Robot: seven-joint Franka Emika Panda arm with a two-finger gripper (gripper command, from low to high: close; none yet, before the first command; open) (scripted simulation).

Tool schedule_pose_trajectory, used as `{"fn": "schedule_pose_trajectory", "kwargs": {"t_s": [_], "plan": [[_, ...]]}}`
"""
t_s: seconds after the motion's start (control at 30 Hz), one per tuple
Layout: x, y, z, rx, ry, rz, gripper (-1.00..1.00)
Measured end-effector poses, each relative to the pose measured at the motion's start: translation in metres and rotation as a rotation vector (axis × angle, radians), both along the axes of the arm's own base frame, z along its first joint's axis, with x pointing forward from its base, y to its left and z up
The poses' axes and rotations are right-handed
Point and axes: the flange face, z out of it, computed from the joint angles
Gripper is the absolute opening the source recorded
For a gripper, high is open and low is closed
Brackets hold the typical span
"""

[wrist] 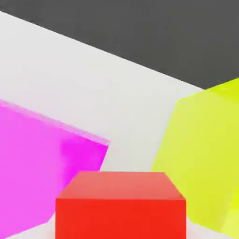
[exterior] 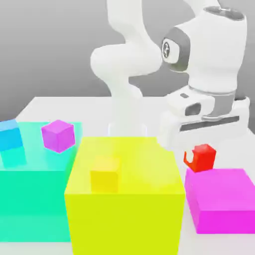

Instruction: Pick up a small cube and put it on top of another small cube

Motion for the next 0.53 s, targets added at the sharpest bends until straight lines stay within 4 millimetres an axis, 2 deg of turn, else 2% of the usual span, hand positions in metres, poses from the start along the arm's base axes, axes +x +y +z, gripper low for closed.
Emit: {"fn": "schedule_pose_trajectory", "kwargs": {"t_s": [0.13,0.27,0.33,0.4,0.43,0.53], "plan": [[0.030,-0.065,0.045,0.006,0.006,0.016,-1.00],[0.045,-0.138,0.085,0.015,0.010,0.018,-1.00],[0.047,-0.150,0.070,0.018,0.010,0.018,-1.00],[0.047,-0.154,0.041,0.018,0.010,0.018,-1.00],[0.046,-0.155,0.033,0.018,0.010,0.018,1.00],[0.046,-0.155,0.033,0.018,0.010,0.018,1.00]]}}
